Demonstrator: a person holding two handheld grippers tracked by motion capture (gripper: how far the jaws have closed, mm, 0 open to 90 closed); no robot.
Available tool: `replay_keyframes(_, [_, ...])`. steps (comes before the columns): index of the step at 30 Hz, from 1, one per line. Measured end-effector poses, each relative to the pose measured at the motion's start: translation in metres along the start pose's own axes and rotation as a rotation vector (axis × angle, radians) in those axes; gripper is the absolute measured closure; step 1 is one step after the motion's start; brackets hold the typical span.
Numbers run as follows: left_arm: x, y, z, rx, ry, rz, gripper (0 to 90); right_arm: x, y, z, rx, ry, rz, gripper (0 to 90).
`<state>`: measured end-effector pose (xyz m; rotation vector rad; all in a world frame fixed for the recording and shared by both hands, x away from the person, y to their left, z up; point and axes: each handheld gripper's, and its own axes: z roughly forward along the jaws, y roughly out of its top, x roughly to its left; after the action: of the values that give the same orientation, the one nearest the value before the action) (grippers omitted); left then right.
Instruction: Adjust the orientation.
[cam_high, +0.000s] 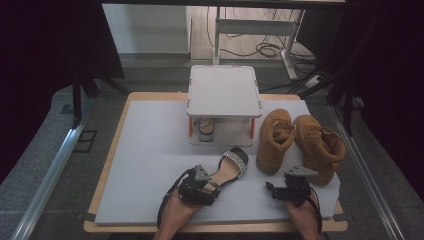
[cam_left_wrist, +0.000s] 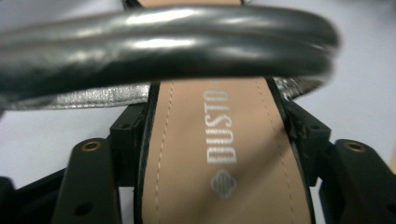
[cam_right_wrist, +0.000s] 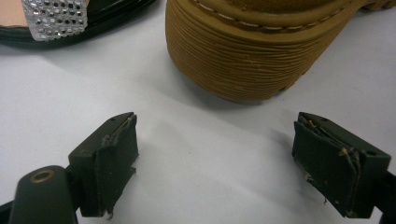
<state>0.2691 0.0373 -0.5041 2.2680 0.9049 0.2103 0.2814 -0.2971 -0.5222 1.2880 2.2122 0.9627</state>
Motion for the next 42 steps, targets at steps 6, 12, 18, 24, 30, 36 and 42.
replay_keyframes(6, [-0.001, 0.006, 0.003, 0.039, 0.033, -0.004, 34.6, 0.000, 0.000, 0.000, 0.000, 0.000, 0.000, 14.4])
replay_keyframes(12, [-0.004, 0.004, 0.003, 0.026, 0.034, 0.007, 38.9, 0.000, 0.000, 0.000, 0.000, 0.000, 0.000, 14.4])
replay_keyframes(18, [-0.003, 0.000, 0.001, -0.015, 0.014, -0.003, 39.1, 0.000, 0.000, 0.000, -0.001, 0.000, -0.001, 14.4])
replay_keyframes(24, [-0.003, 0.002, -0.010, -0.054, 0.017, -0.011, 39.1, 0.000, 0.000, 0.000, 0.000, 0.000, 0.000, 14.4])
replay_keyframes(30, [0.001, 0.007, -0.013, -0.080, 0.050, -0.036, 39.1, 0.000, 0.000, 0.000, 0.000, 0.000, 0.000, 14.4])
replay_keyframes(36, [0.003, 0.018, -0.009, -0.108, 0.078, -0.060, 39.1, 0.000, 0.000, 0.000, -0.001, 0.000, -0.001, 14.4])
replay_keyframes(42, [0.009, 0.030, -0.001, -0.132, 0.089, -0.092, 39.0, 0.000, 0.000, 0.000, 0.000, 0.000, -0.001, 14.4])
